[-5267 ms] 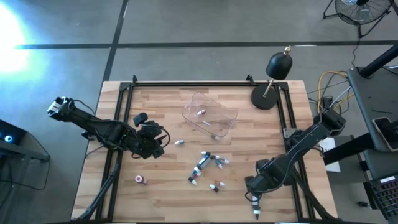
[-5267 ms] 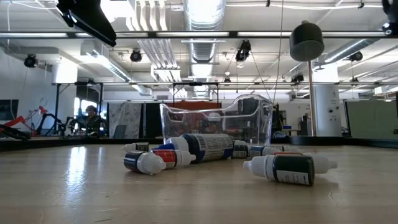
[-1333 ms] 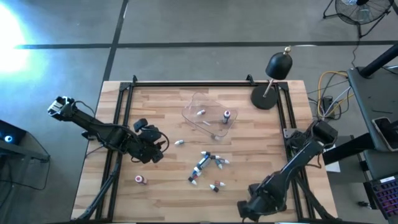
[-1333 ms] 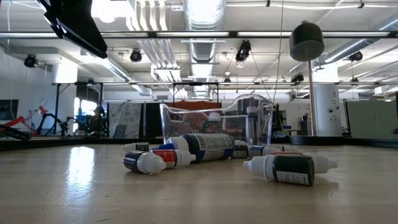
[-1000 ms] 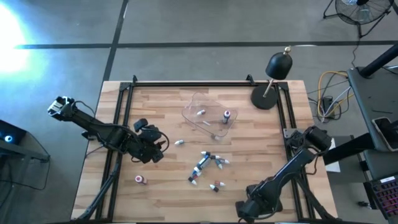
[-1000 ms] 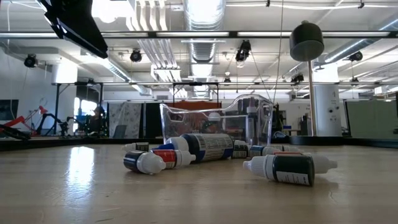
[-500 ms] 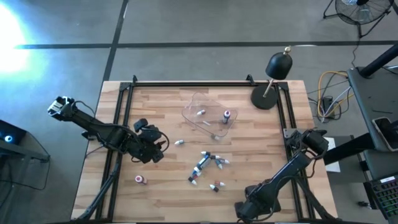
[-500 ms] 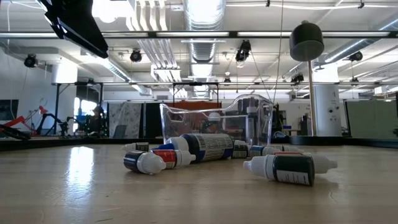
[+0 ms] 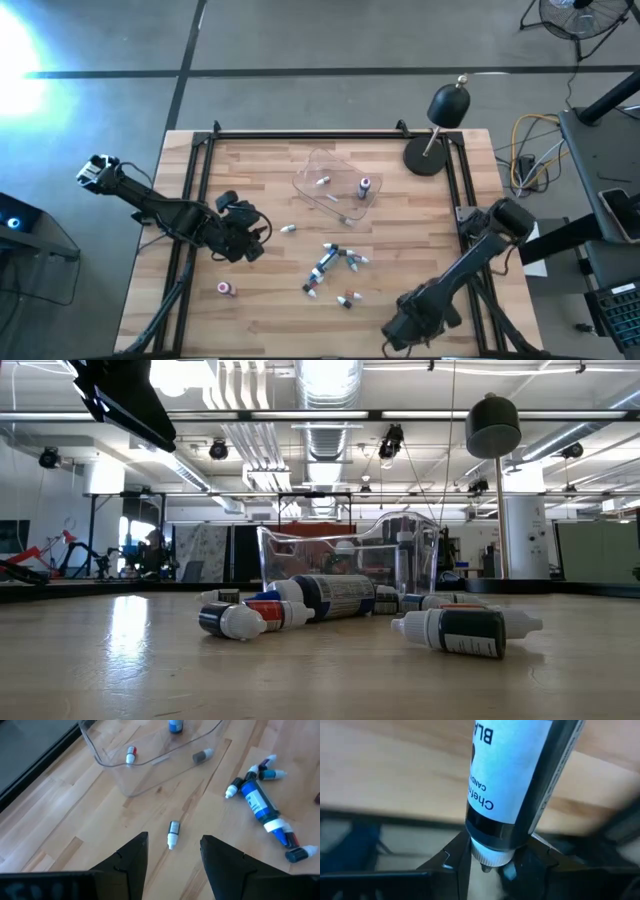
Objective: Pick & Place food coloring
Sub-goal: Put the large black food coloring bottle into the transparent bin
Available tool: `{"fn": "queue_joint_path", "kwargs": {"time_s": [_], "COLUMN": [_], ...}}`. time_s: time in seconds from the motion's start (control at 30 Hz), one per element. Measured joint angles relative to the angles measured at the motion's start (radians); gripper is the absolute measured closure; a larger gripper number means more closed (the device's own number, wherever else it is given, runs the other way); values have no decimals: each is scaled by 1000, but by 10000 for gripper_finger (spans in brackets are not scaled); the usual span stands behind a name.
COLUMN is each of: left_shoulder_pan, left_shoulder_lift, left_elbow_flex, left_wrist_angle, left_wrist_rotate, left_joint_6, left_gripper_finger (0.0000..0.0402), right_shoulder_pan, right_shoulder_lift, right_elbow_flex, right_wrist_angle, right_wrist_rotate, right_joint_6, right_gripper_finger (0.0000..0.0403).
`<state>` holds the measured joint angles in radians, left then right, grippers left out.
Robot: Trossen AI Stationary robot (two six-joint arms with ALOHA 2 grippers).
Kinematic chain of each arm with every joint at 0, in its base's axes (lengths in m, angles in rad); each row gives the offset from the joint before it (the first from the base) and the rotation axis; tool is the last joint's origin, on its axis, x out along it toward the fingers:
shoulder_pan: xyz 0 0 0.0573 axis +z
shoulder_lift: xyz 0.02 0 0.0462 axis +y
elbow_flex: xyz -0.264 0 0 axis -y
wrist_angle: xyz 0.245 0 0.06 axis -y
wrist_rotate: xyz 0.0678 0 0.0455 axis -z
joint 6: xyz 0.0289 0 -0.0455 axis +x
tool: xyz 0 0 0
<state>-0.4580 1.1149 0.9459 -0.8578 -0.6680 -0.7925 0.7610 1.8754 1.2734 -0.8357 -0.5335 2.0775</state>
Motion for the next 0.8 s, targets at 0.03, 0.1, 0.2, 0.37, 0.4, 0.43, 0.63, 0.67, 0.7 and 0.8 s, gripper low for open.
{"fn": "queue_joint_path", "kwargs": {"time_s": [0.03, 0.1, 0.2, 0.37, 0.4, 0.43, 0.63, 0.67, 0.7, 0.8], "left_shoulder_pan": [0, 2, 4, 5, 5, 5, 5, 5, 5, 5], "left_shoulder_lift": [0, 0, 0, 0, 0, 0, 0, 0, 0, 0], "left_elbow_flex": [0, 0, 0, 0, 0, 0, 0, 0, 0, 0], "left_wrist_angle": [9, 37, 72, 99, 100, 100, 103, 103, 103, 103], "left_wrist_rotate": [-2, -5, -7, -12, -12, -12, -12, -11, -11, -11], "left_joint_6": [2, 12, 27, 33, 32, 31, -2, -9, -16, -29], "left_gripper_finger": [245, 245, 245, 245, 245, 245, 245, 245, 245, 245], "right_shoulder_pan": [-17, -61, -138, -281, -308, -330, -410, -417, -419, -422], "right_shoulder_lift": [-21, -65, -122, -152, -152, -152, -139, -139, -139, -139], "right_elbow_flex": [-1, -9, -33, -90, -104, -119, -229, -247, -264, -302], "right_wrist_angle": [-23, -49, -51, -50, -48, -44, -30, -16, -8, 5], "right_wrist_rotate": [-37, -124, -221, -396, -436, -470, -602, -610, -619, -636], "right_joint_6": [-33, -95, -171, -316, -350, -388, -524, -527, -531, -530], "right_gripper_finger": [291, 290, 291, 288, 287, 286, 287, 287, 286, 281]}}
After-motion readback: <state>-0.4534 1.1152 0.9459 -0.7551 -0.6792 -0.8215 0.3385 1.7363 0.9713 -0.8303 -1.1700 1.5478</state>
